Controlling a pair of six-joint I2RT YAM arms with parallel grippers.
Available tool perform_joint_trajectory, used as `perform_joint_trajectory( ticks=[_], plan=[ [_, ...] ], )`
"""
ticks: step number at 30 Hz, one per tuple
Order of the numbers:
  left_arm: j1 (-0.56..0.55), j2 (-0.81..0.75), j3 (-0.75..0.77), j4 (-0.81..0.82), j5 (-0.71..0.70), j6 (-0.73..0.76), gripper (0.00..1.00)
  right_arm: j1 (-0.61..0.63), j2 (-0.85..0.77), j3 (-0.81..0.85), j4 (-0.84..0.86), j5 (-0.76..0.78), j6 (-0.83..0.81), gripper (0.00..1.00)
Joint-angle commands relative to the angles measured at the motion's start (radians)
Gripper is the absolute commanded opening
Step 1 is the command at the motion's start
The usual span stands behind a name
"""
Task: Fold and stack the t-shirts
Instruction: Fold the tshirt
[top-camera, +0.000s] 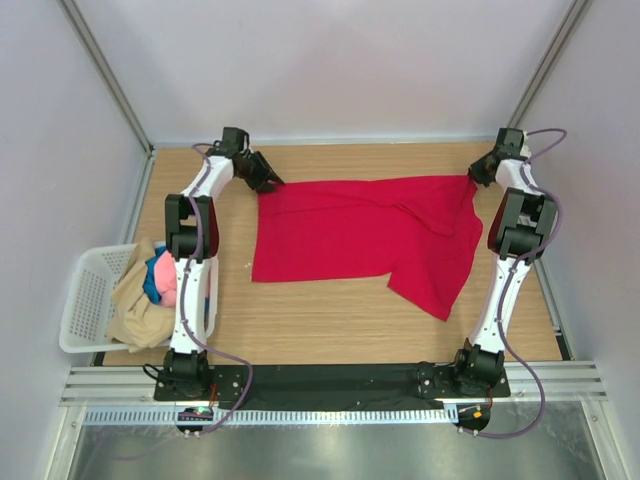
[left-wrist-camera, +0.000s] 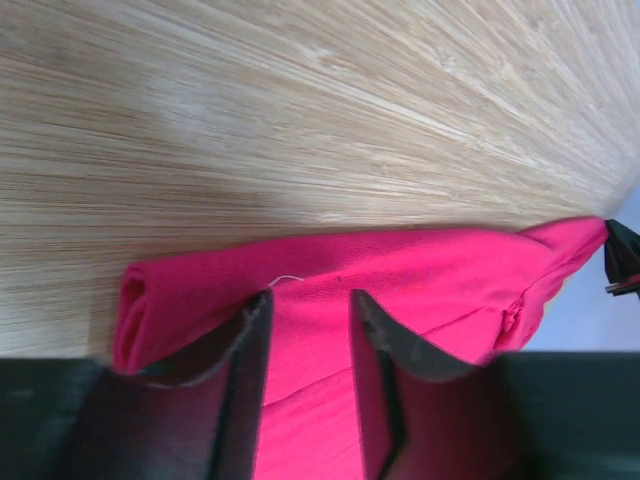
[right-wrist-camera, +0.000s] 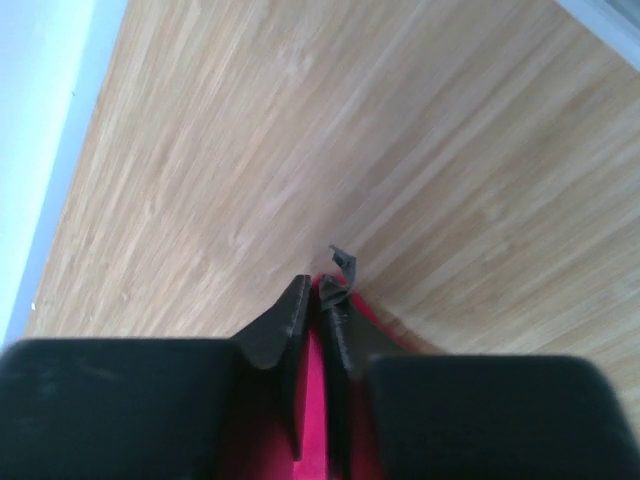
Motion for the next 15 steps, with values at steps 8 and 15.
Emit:
perform_joint_trajectory(
  ticks=[8, 15],
  plan=[
    [0.011, -0.098, 0.019, -0.022, -0.049, 0.043, 0.54, 0.001, -0.088, 0.322, -0.431, 0.138, -0.230, 0.53],
    [0.008, -0.224, -0.117, -0.037, -0.035, 0.100, 0.57, 0.131, -0.334, 0.105, -0.504, 0.190, -0.369, 0.54]
  ],
)
